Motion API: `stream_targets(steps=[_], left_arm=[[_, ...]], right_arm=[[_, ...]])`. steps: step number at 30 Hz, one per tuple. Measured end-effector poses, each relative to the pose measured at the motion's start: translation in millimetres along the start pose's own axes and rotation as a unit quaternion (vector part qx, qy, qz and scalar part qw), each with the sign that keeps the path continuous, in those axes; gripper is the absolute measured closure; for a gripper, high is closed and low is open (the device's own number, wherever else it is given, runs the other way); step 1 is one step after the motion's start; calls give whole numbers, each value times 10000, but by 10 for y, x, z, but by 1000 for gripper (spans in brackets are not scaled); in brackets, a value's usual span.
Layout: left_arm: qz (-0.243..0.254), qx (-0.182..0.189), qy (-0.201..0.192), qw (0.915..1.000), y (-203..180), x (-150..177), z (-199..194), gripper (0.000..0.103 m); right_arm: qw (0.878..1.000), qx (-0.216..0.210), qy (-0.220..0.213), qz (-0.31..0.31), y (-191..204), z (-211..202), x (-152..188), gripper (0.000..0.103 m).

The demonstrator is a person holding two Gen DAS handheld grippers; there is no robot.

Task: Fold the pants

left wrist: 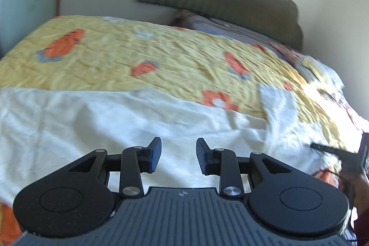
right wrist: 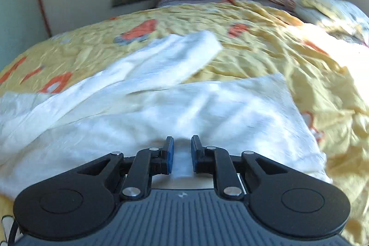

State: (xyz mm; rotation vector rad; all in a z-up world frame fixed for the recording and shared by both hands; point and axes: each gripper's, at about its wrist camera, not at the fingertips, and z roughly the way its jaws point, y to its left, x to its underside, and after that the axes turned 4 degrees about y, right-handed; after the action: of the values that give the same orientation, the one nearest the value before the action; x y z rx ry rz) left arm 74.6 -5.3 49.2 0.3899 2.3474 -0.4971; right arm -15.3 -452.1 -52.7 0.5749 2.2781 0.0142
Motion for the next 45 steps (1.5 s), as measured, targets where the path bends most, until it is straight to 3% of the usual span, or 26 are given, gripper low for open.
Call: stream_targets(steps=[2,4,9,12,17,18,19,20,22,26,31,35,38,40,42,43,44,45], left_arm=[[503,342,151,9980,-298,59,162,59],[1031,622,260,9924,-569,175,314,55],[1859,603,437,9797,-938,435,635,54],[1970,495,466,9780,-1002,522,753,54],[1947,496,513,9783,-1016,549,867,54],[1952,484,501,9783,-1007,552,873,54],[1970,471,477,9781,-1021,537,883,54],[2003,470,449,9776,-1048,513,912,54],[2038,440,404,9772,-1068,485,932,54],[2174,403,353,9746,-1141,439,992,54],[2496,277,249,9676,-1282,494,1064,55],[2752,66,157,9612,-1396,552,1153,60],[2970,-56,63,9549,-1489,587,1189,61],[3056,-144,15,9520,-1530,598,1203,61],[3081,-206,17,9511,-1549,594,1217,60],[3073,-224,26,9514,-1550,588,1224,61],[3065,-241,29,9516,-1556,586,1228,61],[3061,-261,30,9516,-1556,580,1234,60]], right_arm=[[9983,351,-357,-286,147,-117,-89,84],[9958,158,-544,-713,394,-140,-232,84],[9891,-545,-640,-1208,1096,275,-770,49],[9908,-414,-251,-1267,1394,810,-1065,45],[9874,306,467,-1482,1562,1556,-1258,47],[9879,317,509,-1429,1512,1621,-1258,50],[9901,297,457,-1294,1460,1627,-1272,63],[9919,351,418,-1147,1403,1609,-1285,83],[9956,246,212,-879,1251,1488,-1278,91],[9991,-81,-380,-190,882,1041,-1219,95],[9891,-503,-944,1008,163,310,-987,95],[9842,-510,-815,1488,-277,80,-702,95],[9783,-788,-461,1860,-484,203,-548,94],[9671,-1045,-317,2297,-558,333,-484,94],[9472,-1460,-329,2836,-616,446,-431,85],[9372,-1707,-323,3025,-628,518,-423,69],[9305,-1857,-261,3146,-625,601,-428,46],[9284,-1863,-227,3206,-588,665,-450,38]])
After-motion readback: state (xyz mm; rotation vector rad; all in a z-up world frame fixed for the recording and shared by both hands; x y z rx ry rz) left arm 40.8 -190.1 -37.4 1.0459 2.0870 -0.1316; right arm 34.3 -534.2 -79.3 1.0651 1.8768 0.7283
